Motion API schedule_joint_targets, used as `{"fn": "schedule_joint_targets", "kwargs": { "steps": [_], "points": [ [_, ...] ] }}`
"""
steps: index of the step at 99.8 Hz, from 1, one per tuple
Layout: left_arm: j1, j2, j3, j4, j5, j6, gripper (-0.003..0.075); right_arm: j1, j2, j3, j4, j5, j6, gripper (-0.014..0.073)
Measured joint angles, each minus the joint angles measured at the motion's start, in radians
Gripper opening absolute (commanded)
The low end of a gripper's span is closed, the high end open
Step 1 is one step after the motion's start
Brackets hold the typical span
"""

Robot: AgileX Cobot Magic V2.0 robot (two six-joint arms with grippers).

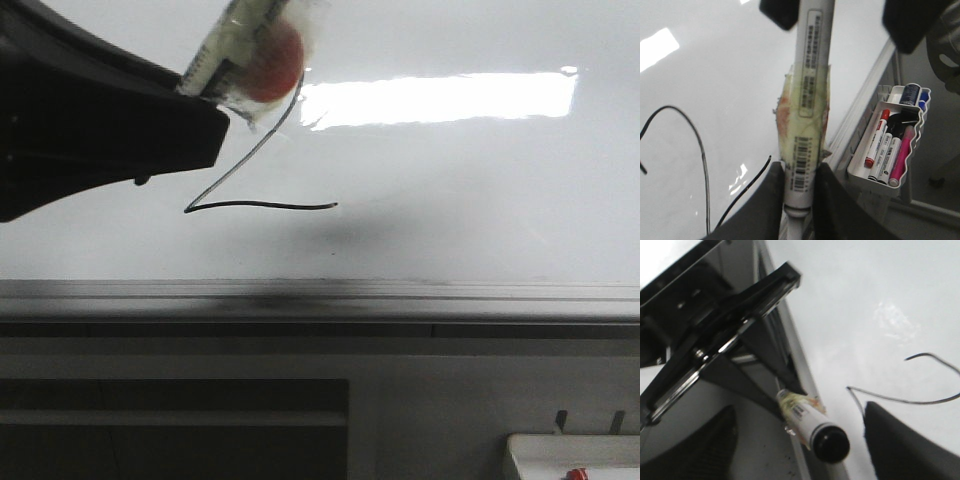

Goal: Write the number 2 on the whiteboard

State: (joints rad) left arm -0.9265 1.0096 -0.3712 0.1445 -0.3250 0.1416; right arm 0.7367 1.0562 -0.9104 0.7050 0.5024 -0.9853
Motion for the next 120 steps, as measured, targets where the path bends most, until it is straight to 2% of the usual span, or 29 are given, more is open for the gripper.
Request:
{"fn": "schedule_joint_targets", "kwargs": {
  "steps": [10, 22, 35, 42, 63, 102, 109, 120],
  "points": [
    [0.000, 0.000, 0.000, -0.164, 0.006, 0.000, -0.0020, 0.000, 0.000, 0.000, 0.006, -0.114, 0.012, 0.0601],
    [0.020, 0.000, 0.000, -0.354, 0.008, 0.000, -0.0020, 0.000, -0.002, 0.000, 0.015, -0.178, 0.018, 0.0555],
    [0.107, 0.000, 0.000, -0.611, 0.013, -0.002, -0.0020, 0.000, -0.008, 0.000, 0.018, -0.188, 0.018, 0.0533],
    [0.160, 0.001, 0.000, -0.680, 0.026, -0.003, -0.0020, 0.000, -0.008, 0.000, 0.020, -0.188, 0.018, 0.0533],
    [0.261, 0.046, -0.014, -0.751, 0.149, -0.006, -0.0020, 0.000, -0.008, 0.000, 0.024, -0.188, 0.020, 0.0533],
    [0.267, 0.101, -0.056, -0.753, 0.184, -0.006, -0.0018, 0.000, -0.008, 0.000, 0.028, -0.174, 0.020, 0.0532],
    [0.267, 0.101, -0.056, -0.753, 0.184, -0.006, 0.0029, 0.000, -0.008, 0.000, 0.028, -0.168, 0.020, 0.0532],
    [0.267, 0.104, -0.056, -0.750, 0.186, -0.006, 0.0239, 0.000, -0.008, 0.000, 0.032, -0.162, 0.020, 0.0532]
  ]
}}
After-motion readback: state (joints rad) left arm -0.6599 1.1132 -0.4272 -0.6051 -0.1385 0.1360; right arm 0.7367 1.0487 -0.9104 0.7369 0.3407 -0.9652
